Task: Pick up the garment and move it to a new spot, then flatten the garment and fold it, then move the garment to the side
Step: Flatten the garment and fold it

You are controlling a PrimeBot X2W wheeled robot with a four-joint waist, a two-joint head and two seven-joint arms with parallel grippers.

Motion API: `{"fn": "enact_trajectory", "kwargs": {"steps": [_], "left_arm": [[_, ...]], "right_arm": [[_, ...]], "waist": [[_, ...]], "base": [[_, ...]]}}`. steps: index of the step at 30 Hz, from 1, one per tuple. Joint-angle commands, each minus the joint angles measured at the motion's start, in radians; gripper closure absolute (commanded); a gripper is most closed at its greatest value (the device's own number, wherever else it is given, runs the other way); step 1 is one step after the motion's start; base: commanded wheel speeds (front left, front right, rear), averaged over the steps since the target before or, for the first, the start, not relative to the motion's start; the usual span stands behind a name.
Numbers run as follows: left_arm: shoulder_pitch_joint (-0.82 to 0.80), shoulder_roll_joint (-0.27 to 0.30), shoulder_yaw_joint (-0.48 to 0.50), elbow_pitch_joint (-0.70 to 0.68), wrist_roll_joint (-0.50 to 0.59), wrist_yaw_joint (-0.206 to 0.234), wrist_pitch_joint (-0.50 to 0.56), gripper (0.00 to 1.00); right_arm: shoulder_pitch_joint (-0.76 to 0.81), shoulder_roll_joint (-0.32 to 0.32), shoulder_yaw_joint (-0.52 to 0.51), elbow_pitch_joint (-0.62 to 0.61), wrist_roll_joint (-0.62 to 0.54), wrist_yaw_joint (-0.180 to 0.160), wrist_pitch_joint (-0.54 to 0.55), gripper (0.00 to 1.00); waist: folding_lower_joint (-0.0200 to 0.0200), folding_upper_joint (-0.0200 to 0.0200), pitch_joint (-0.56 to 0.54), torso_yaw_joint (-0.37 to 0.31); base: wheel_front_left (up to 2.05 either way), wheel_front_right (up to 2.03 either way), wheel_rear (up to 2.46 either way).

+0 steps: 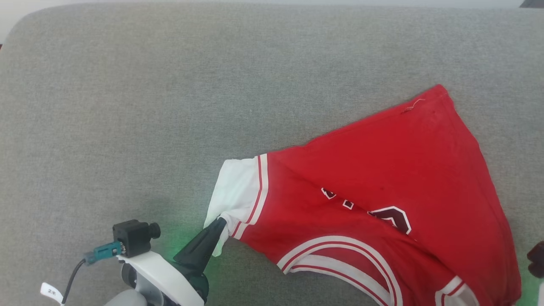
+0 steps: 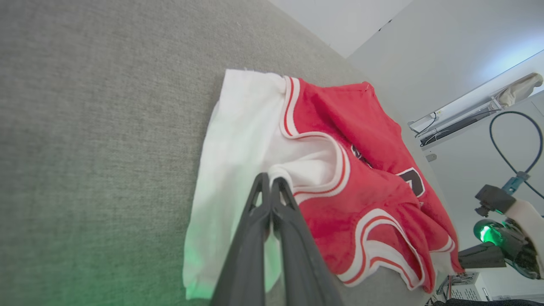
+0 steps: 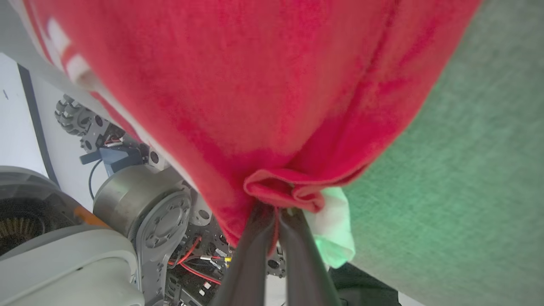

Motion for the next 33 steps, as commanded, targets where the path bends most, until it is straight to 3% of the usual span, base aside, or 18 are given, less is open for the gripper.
{"fn": "enact_trajectory", "kwargs": {"steps": [1,2,3,7,13,18,25,26,29,33], "left_arm": [[0.003,0.006,-0.002,0.0,0.001,0.002,0.004,1.0],[0.003,0.007,-0.004,0.001,-0.001,0.002,0.004,1.0],[0.003,0.007,-0.005,0.002,-0.003,0.002,0.004,1.0],[0.014,0.008,-0.008,-0.002,-0.01,0.002,0.003,1.0],[0.017,-0.009,-0.015,-0.015,-0.004,0.002,0.001,1.0],[-0.018,-0.04,-0.039,-0.018,0.008,0.002,0.0,1.0],[-0.076,-0.086,-0.083,-0.002,0.005,0.002,-0.001,1.0],[-0.076,-0.086,-0.083,-0.002,0.005,0.002,-0.001,1.0],[-0.098,-0.105,-0.099,0.005,0.003,0.002,-0.001,1.0],[-0.122,-0.134,-0.109,0.009,0.012,0.002,-0.001,1.0]], "right_arm": [[0.002,0.01,-0.017,-0.002,-0.013,0.0,-0.018,0.79],[0.003,0.011,-0.027,-0.005,-0.027,0.0,-0.03,0.52],[0.007,0.009,-0.042,-0.009,-0.039,0.0,-0.042,0.0],[0.034,-0.029,-0.141,-0.043,-0.036,0.0,-0.079,0.0],[0.079,-0.118,-0.393,-0.116,0.042,0.0,-0.089,0.0],[-0.038,-0.112,-0.507,-0.105,0.003,0.0,-0.101,0.0],[-0.407,0.048,-0.301,0.02,-0.171,0.0,-0.001,0.0],[-0.407,0.048,-0.301,0.02,-0.171,0.0,-0.001,0.0],[-0.572,0.131,-0.196,0.132,-0.279,0.0,0.057,0.0],[-0.723,0.195,-0.075,0.283,-0.396,0.0,0.095,0.0]], "waist": [[0.0,0.0,-0.003,-0.003],[0.0,0.0,-0.005,-0.005],[0.0,0.0,-0.008,-0.007],[0.0,0.0,-0.016,-0.009],[0.0,0.0,-0.01,0.014],[0.0,0.0,0.017,0.061],[0.0,0.0,0.071,0.134],[0.0,0.0,0.071,0.134],[0.0,0.0,0.094,0.161],[0.0,0.0,0.128,0.19]], "base": [[0.0,0.0,0.0],[0.0,0.0,0.0],[0.0,0.0,0.0],[0.0,0.0,0.0],[0.0,0.0,0.0],[0.0,0.0,0.0],[0.0,0.0,0.0],[0.0,0.0,0.0],[0.0,0.0,0.0],[0.0,0.0,0.0]]}}
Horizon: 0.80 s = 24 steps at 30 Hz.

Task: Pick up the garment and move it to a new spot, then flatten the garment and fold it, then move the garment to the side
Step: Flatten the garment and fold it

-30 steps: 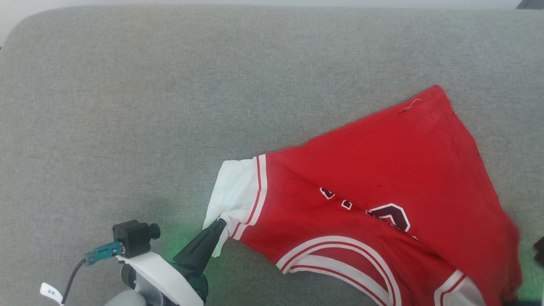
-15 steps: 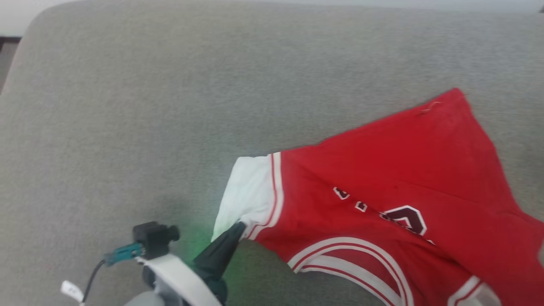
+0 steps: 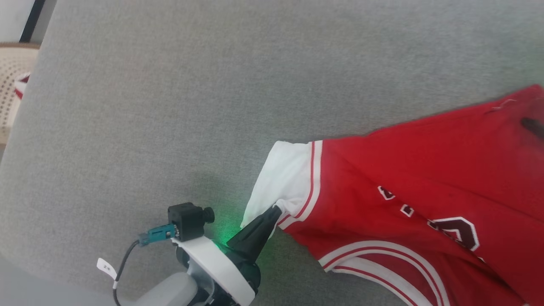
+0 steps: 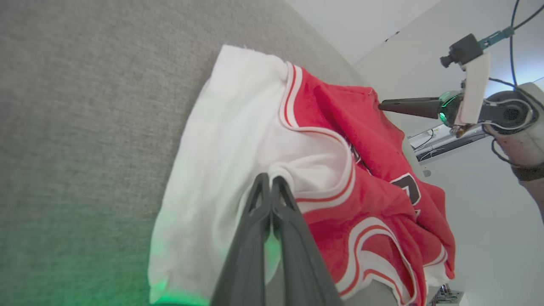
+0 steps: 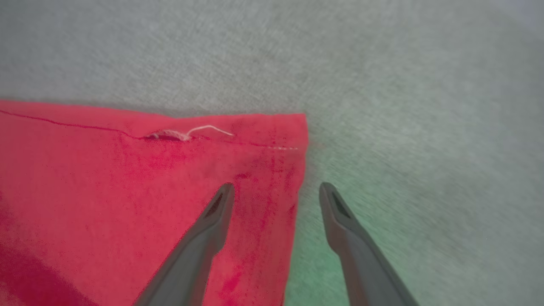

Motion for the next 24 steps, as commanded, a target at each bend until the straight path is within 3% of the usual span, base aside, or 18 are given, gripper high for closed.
{"fn": "enact_trajectory", "kwargs": {"steps": [1,5,6,7,8,16,24], "left_arm": [[-0.015,-0.008,-0.001,0.002,0.013,0.002,-0.002,1.0],[-0.017,-0.025,0.0,0.01,0.021,0.002,-0.002,1.0],[-0.016,-0.026,0.001,0.012,0.023,0.002,-0.002,1.0],[-0.016,-0.027,0.002,0.015,0.024,0.002,-0.002,1.0],[-0.016,-0.027,0.004,0.017,0.024,0.002,-0.002,1.0],[-0.093,0.013,0.02,0.036,0.012,0.002,-0.002,1.0],[-0.378,0.063,0.1,0.067,-0.088,0.002,0.031,1.0]], "right_arm": [[-0.031,0.014,0.026,0.038,-0.014,0.0,0.009,0.0],[-0.078,0.025,0.139,0.127,-0.051,-0.001,0.042,0.0],[-0.081,0.026,0.161,0.141,-0.045,-0.001,0.049,0.51],[-0.082,0.028,0.18,0.153,-0.032,-0.001,0.054,0.71],[-0.085,0.031,0.191,0.161,-0.019,-0.001,0.048,1.0],[-0.168,0.074,0.084,0.238,0.086,-0.001,-0.151,1.0],[-0.358,0.152,-0.097,0.407,0.097,0.0,-0.348,1.0]], "waist": [[0.0,0.0,0.026,0.023],[0.0,0.0,0.039,0.033],[0.0,0.0,0.039,0.033],[0.0,0.0,0.038,0.032],[0.0,0.0,0.036,0.03],[0.0,0.0,-0.018,-0.007],[0.0,0.0,-0.028,-0.069]], "base": [[0.0,0.0,0.0],[0.0,0.0,0.0],[0.0,0.0,0.0],[0.0,0.0,0.0],[0.0,0.0,0.0],[0.0,0.0,0.0],[0.0,0.0,0.0]]}}
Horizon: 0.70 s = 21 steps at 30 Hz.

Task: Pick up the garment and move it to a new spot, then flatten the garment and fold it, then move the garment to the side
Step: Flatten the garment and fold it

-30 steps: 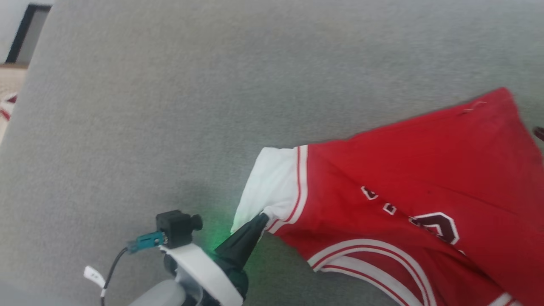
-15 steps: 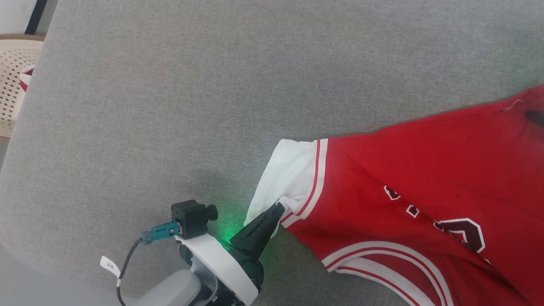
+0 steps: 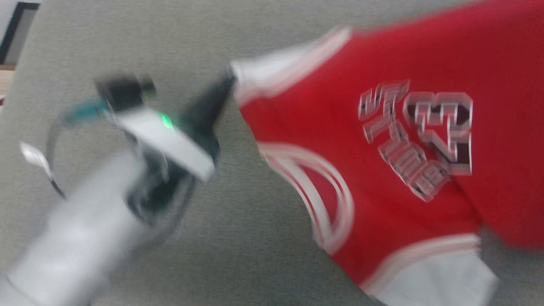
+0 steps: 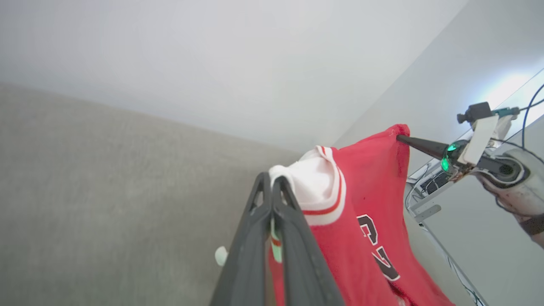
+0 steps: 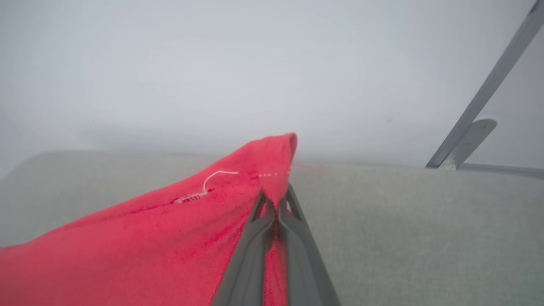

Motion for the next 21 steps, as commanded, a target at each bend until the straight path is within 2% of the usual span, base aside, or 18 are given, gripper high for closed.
{"fn": "enact_trajectory", "kwargs": {"steps": [1,5,6,11,12,14,18,21], "left_arm": [[-0.083,0.002,0.028,0.024,-0.034,0.002,0.02,1.0],[-0.32,-0.011,0.1,0.153,-0.093,0.002,0.065,1.0],[-0.453,-0.024,0.139,0.241,-0.11,0.002,0.079,1.0],[-0.743,-0.052,0.216,0.449,-0.094,0.006,0.048,1.0],[-0.743,-0.052,0.216,0.449,-0.094,0.006,0.048,1.0],[-0.853,-0.063,0.235,0.522,-0.083,0.004,0.025,1.0],[-0.873,-0.076,0.232,0.527,-0.108,0.004,0.026,1.0],[-0.777,-0.078,0.188,0.478,-0.131,0.003,0.053,1.0]], "right_arm": [[-0.058,0.022,-0.024,0.036,-0.016,0.0,-0.035,1.0],[-0.229,0.073,-0.095,0.142,-0.058,-0.001,-0.137,1.0],[-0.316,0.1,-0.111,0.19,-0.086,-0.001,-0.188,1.0],[-0.488,0.151,-0.133,0.303,-0.139,-0.002,-0.296,1.0],[-0.488,0.151,-0.133,0.303,-0.139,-0.002,-0.296,1.0],[-0.546,0.165,-0.13,0.358,-0.156,-0.003,-0.34,1.0],[-0.551,0.175,-0.111,0.395,-0.157,-0.005,-0.363,1.0],[-0.495,0.178,-0.082,0.411,-0.135,-0.003,-0.362,1.0]], "waist": [[0.0,0.0,0.013,-0.024],[0.0,0.0,0.041,-0.063],[0.0,0.0,0.055,-0.086],[0.0,0.0,0.074,-0.132],[0.0,0.0,0.074,-0.132],[0.0,0.0,0.075,-0.147],[0.0,0.0,0.074,-0.153],[0.0,0.0,0.074,-0.152]], "base": [[0.0,0.0,0.0],[0.0,0.0,0.0],[0.0,0.0,0.0],[0.0,0.0,0.0],[0.0,0.0,0.0],[0.0,0.0,0.0],[0.0,0.0,0.0],[0.0,0.0,0.0]]}}
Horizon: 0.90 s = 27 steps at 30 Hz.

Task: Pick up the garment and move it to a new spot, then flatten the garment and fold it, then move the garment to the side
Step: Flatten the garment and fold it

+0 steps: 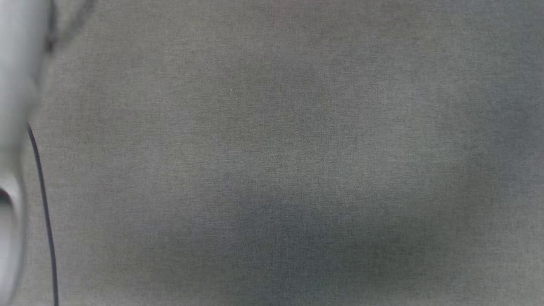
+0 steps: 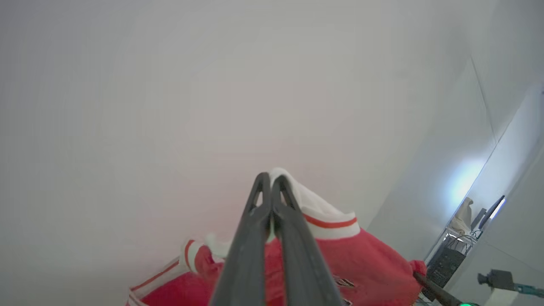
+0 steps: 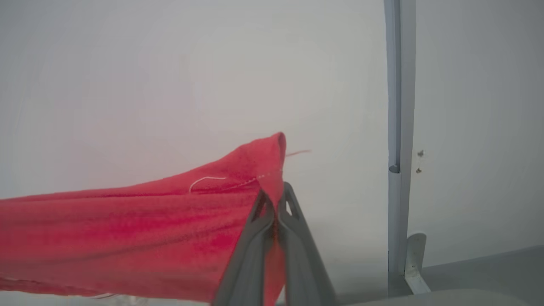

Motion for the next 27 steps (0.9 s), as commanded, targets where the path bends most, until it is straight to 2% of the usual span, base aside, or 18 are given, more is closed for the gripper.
{"fn": "enact_trajectory", "kwargs": {"steps": [1,4,5,7,14,21,27], "left_arm": [[0.059,0.011,-0.001,-0.011,-0.027,0.005,0.0,1.0],[0.222,0.035,-0.047,-0.118,-0.056,0.003,0.005,1.0],[0.293,0.032,-0.055,-0.165,-0.096,0.003,0.005,1.0],[0.423,0.062,-0.087,-0.25,-0.104,0.003,-0.005,1.0],[0.836,0.141,-0.189,-0.548,-0.132,0.003,-0.061,1.0],[1.111,0.227,-0.207,-0.72,-0.087,0.002,-0.086,1.0],[1.331,0.253,-0.136,-0.854,-0.043,0.002,-0.087,1.0]], "right_arm": [[0.042,-0.003,0.008,0.01,0.013,-0.007,0.004,1.0],[0.148,-0.011,0.051,-0.019,0.06,-0.005,0.03,1.0],[0.195,-0.014,0.066,-0.036,0.082,-0.005,0.04,1.0],[0.291,-0.029,0.091,-0.076,0.13,-0.004,0.058,1.0],[0.683,-0.13,0.116,-0.281,0.33,-0.004,0.111,1.0],[1.032,-0.215,0.078,-0.492,0.462,-0.004,0.122,1.0],[1.3,-0.271,0.002,-0.67,0.529,-0.004,0.111,1.0]], "waist": [[0.0,0.0,-0.001,0.001],[0.0,0.0,-0.005,0.003],[0.0,0.0,-0.007,0.003],[0.0,0.0,-0.011,0.004],[0.0,0.0,-0.053,0.017],[0.0,0.0,-0.128,0.018],[0.0,0.0,-0.163,0.01]], "base": [[0.0,0.0,0.0],[0.0,0.0,0.0],[0.0,0.0,0.0],[0.0,0.0,0.0],[0.0,0.0,0.0],[0.0,0.0,0.0],[0.0,0.0,0.0]]}}
